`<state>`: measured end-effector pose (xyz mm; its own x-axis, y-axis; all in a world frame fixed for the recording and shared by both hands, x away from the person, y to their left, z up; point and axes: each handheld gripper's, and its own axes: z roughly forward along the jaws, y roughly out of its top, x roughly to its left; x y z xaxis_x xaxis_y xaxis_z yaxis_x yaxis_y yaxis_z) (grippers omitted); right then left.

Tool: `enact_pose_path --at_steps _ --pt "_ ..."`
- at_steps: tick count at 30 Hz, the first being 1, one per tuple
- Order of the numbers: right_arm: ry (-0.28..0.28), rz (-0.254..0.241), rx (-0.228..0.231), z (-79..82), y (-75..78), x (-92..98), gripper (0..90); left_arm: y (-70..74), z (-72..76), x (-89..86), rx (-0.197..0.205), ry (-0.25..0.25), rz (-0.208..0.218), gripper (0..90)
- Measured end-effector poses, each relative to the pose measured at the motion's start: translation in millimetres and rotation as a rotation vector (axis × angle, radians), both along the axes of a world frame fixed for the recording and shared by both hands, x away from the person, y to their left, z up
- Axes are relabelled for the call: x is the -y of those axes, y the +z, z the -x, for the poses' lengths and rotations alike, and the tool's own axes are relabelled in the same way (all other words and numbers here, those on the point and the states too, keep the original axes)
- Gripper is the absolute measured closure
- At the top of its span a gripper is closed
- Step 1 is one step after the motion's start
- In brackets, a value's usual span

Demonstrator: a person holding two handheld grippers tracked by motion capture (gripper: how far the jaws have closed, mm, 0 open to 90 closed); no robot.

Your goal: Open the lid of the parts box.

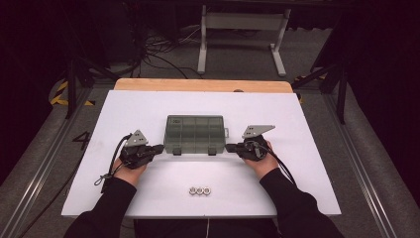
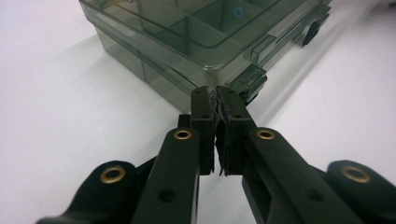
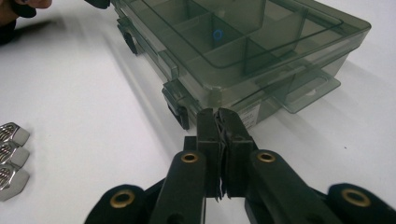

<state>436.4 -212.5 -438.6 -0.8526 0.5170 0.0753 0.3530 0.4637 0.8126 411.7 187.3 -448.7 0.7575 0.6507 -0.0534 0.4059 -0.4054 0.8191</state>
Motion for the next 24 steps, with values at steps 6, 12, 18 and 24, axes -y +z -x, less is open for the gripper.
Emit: enact_pose_path --at_steps 6,12,18,24 --pt "0.007 -0.011 0.027 1.7 3.3 -4.7 90.0 3.2 -0.5 -0.4 0.010 0.012 0.020 89.7" --pt "-0.001 -0.024 0.041 2.3 6.8 -3.1 90.0 7.5 -1.5 -1.7 0.020 0.029 0.055 89.8" --pt "-0.008 -0.043 0.051 -0.9 19.0 -3.8 90.0 16.5 -3.0 -2.4 0.055 0.043 0.088 89.8" --pt "-0.016 -0.052 0.072 -4.4 29.5 -9.3 90.0 23.7 -5.4 1.2 0.070 0.055 0.119 89.8"
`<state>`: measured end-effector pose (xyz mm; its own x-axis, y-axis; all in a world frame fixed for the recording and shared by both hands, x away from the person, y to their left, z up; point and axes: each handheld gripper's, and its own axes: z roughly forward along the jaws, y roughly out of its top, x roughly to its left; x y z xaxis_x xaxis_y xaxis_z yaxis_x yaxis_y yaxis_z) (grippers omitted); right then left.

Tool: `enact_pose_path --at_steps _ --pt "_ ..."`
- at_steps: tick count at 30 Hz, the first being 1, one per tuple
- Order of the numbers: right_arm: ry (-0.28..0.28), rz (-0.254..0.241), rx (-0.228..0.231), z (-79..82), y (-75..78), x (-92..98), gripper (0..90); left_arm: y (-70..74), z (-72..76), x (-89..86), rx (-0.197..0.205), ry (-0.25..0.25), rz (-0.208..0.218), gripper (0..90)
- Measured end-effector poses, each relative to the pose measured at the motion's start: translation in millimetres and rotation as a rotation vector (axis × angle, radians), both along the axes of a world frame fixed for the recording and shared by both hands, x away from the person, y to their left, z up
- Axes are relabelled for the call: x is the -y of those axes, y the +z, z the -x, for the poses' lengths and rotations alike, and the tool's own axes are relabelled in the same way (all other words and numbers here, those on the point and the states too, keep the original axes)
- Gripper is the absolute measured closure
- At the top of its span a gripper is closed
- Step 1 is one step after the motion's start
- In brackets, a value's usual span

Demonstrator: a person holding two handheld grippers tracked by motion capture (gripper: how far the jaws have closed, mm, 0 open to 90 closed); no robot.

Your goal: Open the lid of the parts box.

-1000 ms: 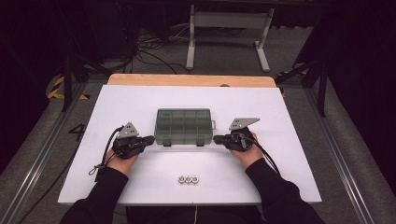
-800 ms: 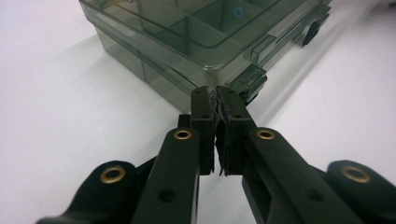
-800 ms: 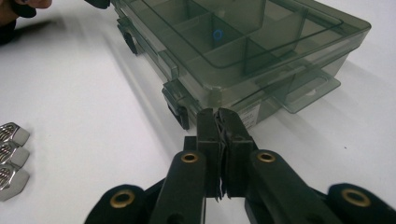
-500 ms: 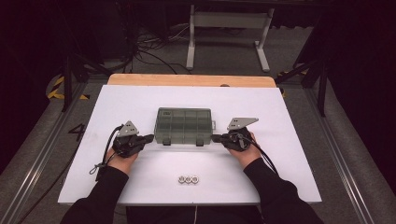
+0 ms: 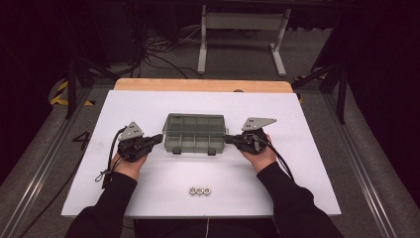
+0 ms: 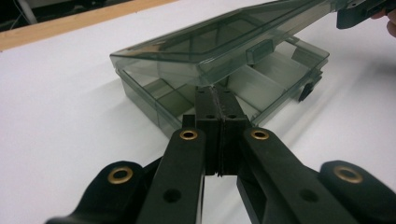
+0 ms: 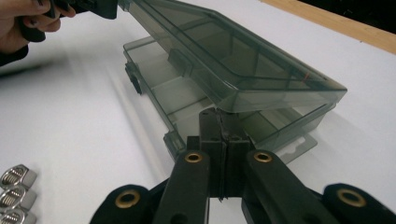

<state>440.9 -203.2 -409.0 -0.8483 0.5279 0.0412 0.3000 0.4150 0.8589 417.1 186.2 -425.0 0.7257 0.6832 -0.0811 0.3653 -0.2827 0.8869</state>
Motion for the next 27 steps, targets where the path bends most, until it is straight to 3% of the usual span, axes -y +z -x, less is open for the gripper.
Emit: enact_pose_path --at_steps 14,27 --pt "-0.029 -0.033 0.051 -10.5 19.5 -2.8 90.0 -9.0 -5.9 14.6 -0.031 -0.038 -0.060 89.8" --pt "-0.069 -0.044 0.055 -26.6 24.8 -4.1 90.0 -19.0 -14.4 21.7 -0.068 -0.046 -0.110 89.9"
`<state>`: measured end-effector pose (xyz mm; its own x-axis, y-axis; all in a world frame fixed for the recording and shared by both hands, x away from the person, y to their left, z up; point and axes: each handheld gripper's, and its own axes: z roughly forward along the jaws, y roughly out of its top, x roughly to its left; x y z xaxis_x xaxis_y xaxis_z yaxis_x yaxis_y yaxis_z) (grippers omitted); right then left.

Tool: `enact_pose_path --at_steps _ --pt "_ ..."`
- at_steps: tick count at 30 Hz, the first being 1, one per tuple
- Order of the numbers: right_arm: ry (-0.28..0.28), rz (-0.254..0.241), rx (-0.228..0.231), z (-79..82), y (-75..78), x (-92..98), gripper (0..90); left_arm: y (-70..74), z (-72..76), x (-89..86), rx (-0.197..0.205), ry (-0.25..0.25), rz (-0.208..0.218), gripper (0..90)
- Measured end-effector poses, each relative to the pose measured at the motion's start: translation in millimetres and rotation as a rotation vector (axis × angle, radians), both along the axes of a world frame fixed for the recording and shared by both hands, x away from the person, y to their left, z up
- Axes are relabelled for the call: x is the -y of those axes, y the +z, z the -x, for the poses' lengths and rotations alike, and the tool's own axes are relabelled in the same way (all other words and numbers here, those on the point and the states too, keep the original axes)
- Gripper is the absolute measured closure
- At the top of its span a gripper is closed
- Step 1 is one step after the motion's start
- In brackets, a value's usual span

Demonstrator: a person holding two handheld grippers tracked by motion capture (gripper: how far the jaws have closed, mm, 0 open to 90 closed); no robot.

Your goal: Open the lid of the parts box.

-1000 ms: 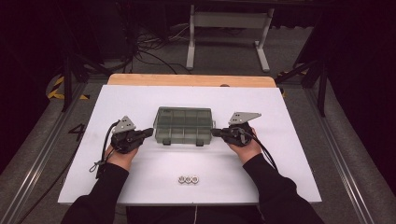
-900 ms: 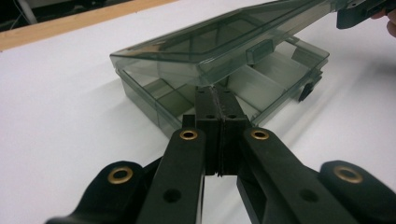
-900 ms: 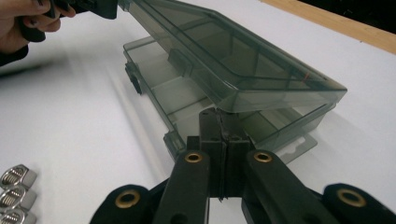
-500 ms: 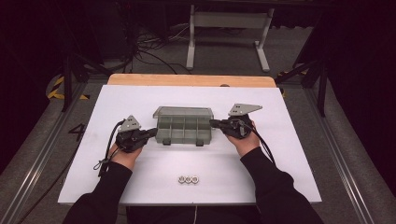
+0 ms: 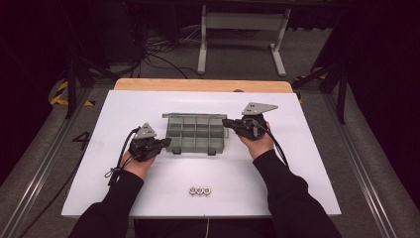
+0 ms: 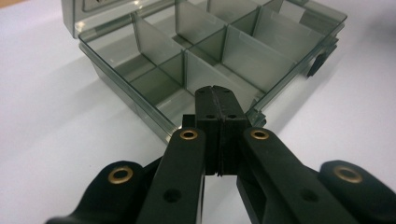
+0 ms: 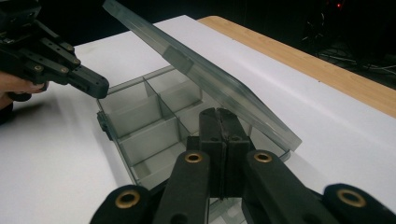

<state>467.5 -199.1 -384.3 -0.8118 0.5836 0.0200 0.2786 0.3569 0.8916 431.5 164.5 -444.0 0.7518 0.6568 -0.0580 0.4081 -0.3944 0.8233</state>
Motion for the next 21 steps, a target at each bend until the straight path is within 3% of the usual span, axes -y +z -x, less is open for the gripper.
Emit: enact_pose_path --at_steps 5,14,21 --pt "-0.013 -0.007 -0.004 -3.5 1.0 0.4 87.7 -1.4 -2.4 -1.0 -0.017 0.007 0.012 89.9" --pt "-0.101 0.033 0.002 -0.2 0.7 -0.8 60.9 -1.6 -1.8 -0.4 -0.012 0.009 0.011 89.9" --pt "-0.114 0.035 0.015 -0.1 1.8 -1.8 58.6 -2.2 -1.6 0.0 -0.012 0.007 0.011 89.9"
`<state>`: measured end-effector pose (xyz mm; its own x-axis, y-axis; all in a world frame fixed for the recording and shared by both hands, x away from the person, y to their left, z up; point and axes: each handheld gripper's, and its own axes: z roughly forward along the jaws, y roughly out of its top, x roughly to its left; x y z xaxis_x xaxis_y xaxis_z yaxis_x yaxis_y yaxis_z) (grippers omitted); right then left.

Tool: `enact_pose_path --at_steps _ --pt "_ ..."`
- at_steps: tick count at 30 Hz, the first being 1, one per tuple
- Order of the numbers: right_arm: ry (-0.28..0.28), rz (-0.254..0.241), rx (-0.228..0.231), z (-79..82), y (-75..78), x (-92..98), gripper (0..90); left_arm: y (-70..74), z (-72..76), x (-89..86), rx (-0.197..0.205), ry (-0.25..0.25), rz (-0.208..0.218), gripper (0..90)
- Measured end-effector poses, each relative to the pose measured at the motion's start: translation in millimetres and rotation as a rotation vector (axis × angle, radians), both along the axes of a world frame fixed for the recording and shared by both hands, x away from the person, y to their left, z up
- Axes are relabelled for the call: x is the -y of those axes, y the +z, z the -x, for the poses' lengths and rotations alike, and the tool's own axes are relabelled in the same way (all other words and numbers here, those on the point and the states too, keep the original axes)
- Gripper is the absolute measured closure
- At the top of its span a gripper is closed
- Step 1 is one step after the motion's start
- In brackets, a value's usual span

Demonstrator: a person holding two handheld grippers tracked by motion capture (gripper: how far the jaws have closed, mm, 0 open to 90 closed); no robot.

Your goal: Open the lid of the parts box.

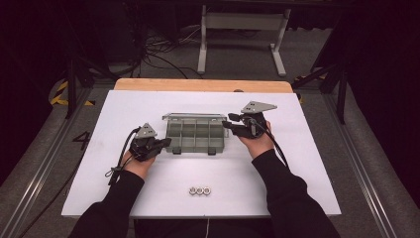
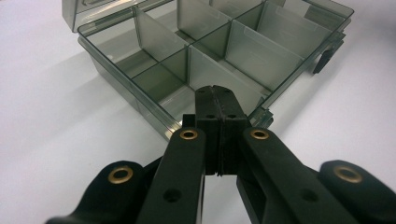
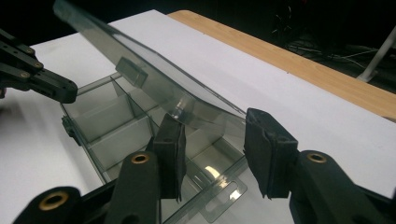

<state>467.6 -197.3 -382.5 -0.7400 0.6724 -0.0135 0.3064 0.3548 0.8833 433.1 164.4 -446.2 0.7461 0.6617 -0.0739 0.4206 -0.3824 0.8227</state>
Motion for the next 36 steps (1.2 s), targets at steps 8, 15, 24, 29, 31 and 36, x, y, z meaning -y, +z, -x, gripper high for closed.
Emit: enact_pose_path --at_steps 8,15,24,29,31,36 --pt "0.017 0.004 0.032 0.2 6.4 -2.3 58.7 9.1 3.7 -0.9 0.057 0.004 -0.011 89.8" --pt "0.020 -0.007 0.030 -2.6 8.3 -1.1 58.9 30.4 -4.0 -1.5 0.064 0.005 0.068 89.9" --pt "0.024 -0.002 0.029 -4.5 14.0 -1.5 59.5 48.0 -13.1 -0.2 0.088 0.021 0.115 89.8" --pt "0.025 -0.004 0.030 -6.5 15.6 -1.6 59.7 55.0 -17.0 1.2 0.105 0.033 0.125 89.8" --pt "0.029 -0.008 0.032 -7.2 16.2 -1.4 59.6 56.5 -18.3 1.7 0.111 0.033 0.123 89.8" --pt "0.044 -0.027 0.058 -11.4 17.9 -2.5 59.6 57.9 -17.9 5.8 0.106 0.021 0.116 89.8"
